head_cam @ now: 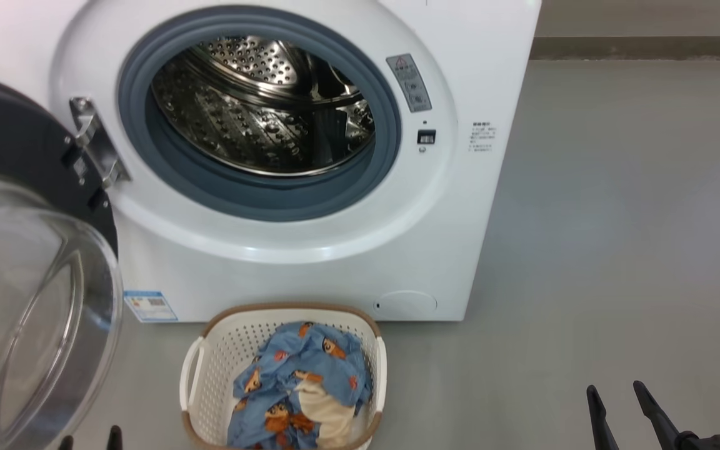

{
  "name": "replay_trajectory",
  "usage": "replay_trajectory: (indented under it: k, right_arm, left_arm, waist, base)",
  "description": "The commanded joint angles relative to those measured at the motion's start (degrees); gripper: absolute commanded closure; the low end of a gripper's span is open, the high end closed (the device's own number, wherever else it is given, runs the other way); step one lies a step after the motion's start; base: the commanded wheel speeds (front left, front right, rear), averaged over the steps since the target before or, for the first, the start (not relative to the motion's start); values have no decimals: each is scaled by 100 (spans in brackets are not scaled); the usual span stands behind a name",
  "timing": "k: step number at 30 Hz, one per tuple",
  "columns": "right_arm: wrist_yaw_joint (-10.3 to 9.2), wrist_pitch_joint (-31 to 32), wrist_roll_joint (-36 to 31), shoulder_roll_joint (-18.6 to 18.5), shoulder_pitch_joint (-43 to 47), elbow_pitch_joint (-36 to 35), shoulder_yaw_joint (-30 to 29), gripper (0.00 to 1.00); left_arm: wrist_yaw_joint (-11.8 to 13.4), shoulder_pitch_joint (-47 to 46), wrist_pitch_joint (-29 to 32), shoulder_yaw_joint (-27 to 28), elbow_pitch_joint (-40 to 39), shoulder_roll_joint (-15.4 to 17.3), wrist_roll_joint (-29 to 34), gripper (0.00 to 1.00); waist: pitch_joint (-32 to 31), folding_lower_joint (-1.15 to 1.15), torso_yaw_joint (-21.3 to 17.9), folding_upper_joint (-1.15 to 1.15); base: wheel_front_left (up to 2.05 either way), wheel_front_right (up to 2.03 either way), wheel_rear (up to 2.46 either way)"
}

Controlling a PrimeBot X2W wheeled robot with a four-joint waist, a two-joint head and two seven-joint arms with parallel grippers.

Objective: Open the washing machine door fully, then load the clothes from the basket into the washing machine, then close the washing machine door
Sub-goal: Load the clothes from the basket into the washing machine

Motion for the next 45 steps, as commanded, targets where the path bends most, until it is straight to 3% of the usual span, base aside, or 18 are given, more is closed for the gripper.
replay_trajectory:
  k: [1, 13, 45]
  right_arm:
    - [35, -69, -14, -87, -217, -157, 118, 0]
    - [35, -69, 50, -87, -187, -143, 102, 0]
    - [35, -69, 114, -87, -267, -133, 109, 0]
  left_arm:
    - [-10, -194, -53, 294, -186, 106, -19, 0]
    - [-2, -164, -53, 383, -165, -22, 208, 0]
    - [-17, -66, -53, 0, -454, 166, -47, 0]
  waist:
    - [8, 0, -6, 0]
    - [21, 0, -8, 0]
    - [187, 0, -14, 0]
  base:
    - [192, -221, 29]
    - [119, -120, 1]
    - [1, -1, 0]
